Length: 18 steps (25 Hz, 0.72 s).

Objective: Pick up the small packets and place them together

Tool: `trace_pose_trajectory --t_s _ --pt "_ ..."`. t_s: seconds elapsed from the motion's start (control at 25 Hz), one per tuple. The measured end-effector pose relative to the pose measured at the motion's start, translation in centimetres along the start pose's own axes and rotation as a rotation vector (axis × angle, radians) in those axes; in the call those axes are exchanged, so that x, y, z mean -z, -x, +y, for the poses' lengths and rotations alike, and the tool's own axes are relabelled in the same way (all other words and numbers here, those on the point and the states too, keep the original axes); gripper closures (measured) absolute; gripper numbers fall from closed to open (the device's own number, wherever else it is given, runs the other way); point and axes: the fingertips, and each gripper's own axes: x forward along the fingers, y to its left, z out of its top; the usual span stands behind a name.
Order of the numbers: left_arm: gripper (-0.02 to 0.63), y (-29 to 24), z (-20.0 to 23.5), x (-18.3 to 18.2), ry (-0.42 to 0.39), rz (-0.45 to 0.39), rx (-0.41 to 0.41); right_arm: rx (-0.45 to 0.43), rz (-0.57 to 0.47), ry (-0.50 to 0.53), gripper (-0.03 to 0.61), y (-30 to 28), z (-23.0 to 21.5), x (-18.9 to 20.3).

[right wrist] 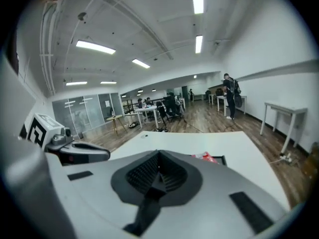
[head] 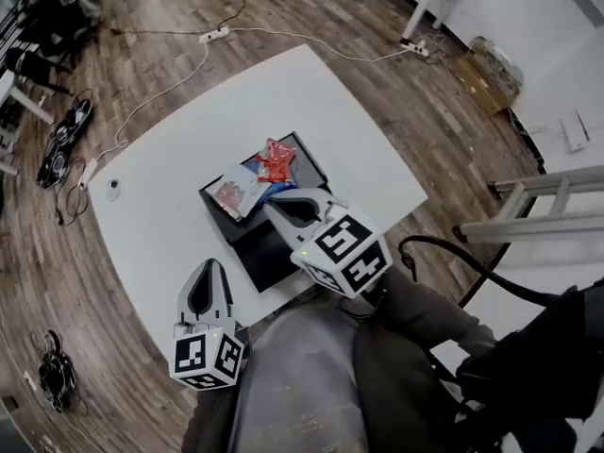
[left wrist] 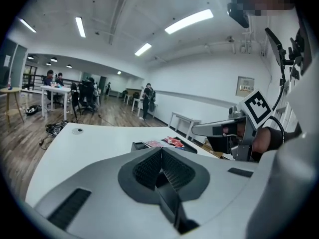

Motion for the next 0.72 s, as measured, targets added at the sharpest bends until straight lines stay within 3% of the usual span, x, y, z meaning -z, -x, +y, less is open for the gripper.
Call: trace_pose_trajectory --t_s 0.08,0.16,0.4,0.72 --pt "0.607 0.8 0.0 -0.2 -0.017 -0.013 0.002 -0.053 -0.046 -0.06 0.574 -0.4 2.2 -0.3" --pt "0.607 0.7 -0.7 -0.4 -0.037 -0.02 0.059 -0.039 -0.087 -0.087 0.574 0.2 3.1 -0.7" --pt "0.607 1.8 -1.9 -1.6 -0.084 -0.052 0.147 0.042 -0.155 -0.069 0.574 2.3 4.8 -2.1" --pt "0.607 4.0 -1.5 -1.7 -0.104 -0.072 0.161 0.059 -0.176 -0.055 0.574 3.2 7.3 -1.8"
